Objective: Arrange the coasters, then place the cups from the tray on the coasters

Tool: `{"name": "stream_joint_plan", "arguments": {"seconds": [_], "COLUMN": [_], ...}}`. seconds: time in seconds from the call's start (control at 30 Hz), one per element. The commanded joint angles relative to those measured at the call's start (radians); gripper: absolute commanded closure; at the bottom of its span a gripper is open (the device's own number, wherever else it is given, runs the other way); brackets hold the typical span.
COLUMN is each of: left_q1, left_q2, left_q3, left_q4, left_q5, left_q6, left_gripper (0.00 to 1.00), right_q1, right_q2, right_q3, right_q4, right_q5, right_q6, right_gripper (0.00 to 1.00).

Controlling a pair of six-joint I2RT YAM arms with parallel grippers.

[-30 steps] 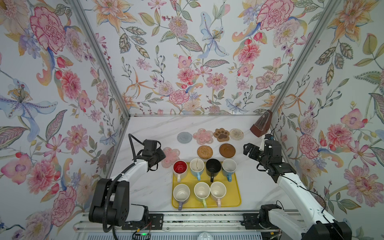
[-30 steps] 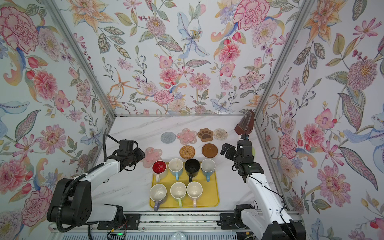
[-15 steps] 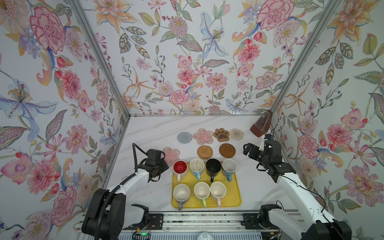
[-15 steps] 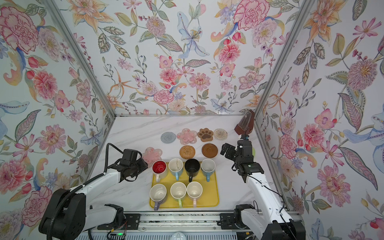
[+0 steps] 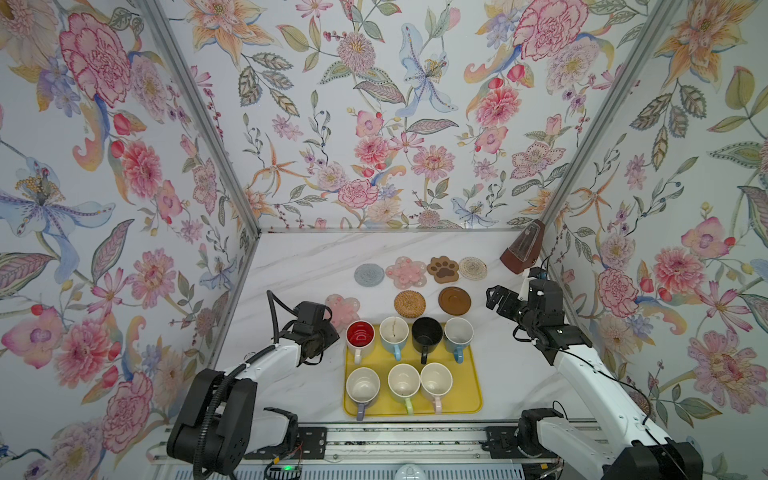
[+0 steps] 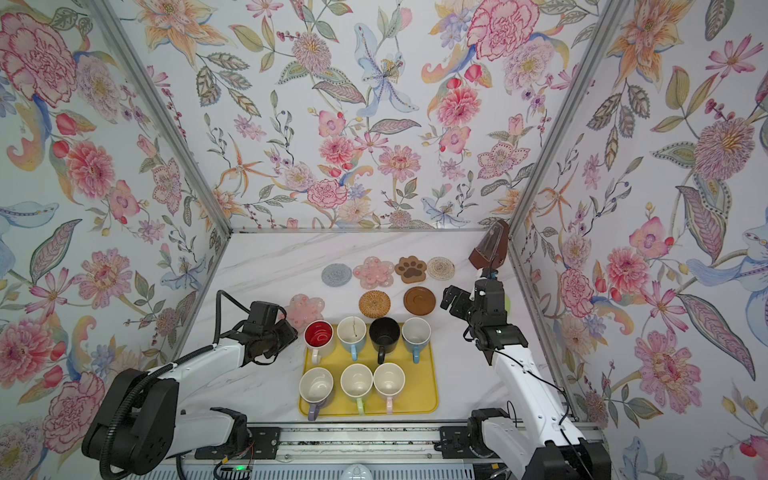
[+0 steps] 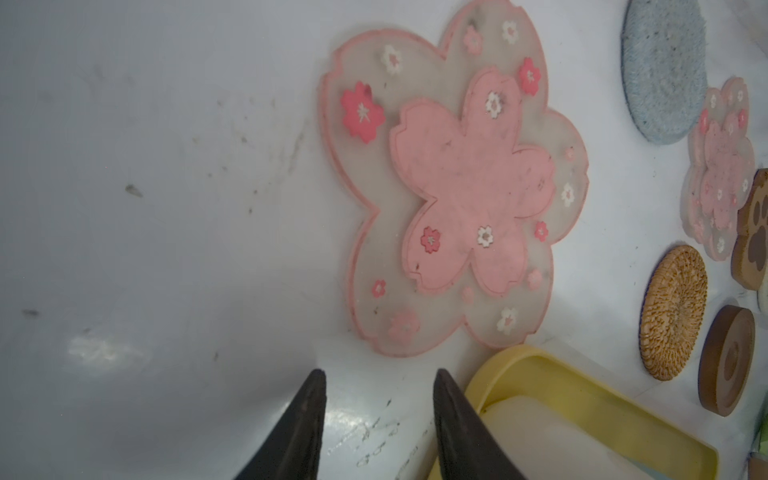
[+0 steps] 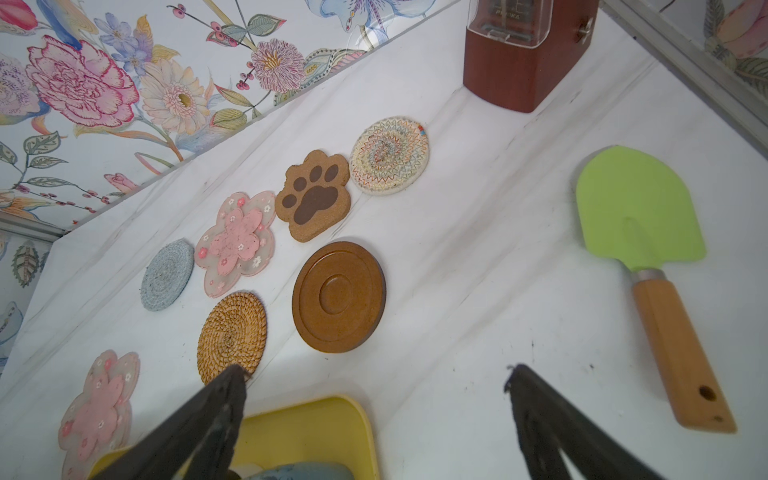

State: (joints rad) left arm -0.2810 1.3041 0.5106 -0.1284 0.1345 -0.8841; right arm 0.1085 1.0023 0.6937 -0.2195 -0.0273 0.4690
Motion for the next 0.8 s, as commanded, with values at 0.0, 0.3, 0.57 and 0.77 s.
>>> {"name": "stream_joint_plan", "arguments": {"seconds": [0.0,0.3,0.57,0.77], "left_q1": [-0.009,-0.008,-0.007,-0.003], "left_q2": [0.026,0.084,0.164,0.24], "left_q3": [-0.017,-0.011,0.027,0.088], "left_q4": [0.045,0.121,0.179,0.222], "left_q5": [0.022,0.026,0.017,0.028], "left_q6": [-0.024,-0.052,-0.064,-0.057], "left_gripper": [0.56,0.62,0.66,0.67], "right_q1": [-0.008,-0.008,-0.007,-0.01], "right_q2": [-0.015,-0.011,-0.014,-0.023], "right_q3": [-0.002,0.0,0.001,-0.002], "right_q4": [-0.002,-0.006,-0.017,-0.033], "right_q5": [-0.004,-0.002,0.005,0.017], "right_q6": [0.001,0.0,-0.003,-0.006], "right_gripper": [0.01,0.01,0.01,0.01]}}
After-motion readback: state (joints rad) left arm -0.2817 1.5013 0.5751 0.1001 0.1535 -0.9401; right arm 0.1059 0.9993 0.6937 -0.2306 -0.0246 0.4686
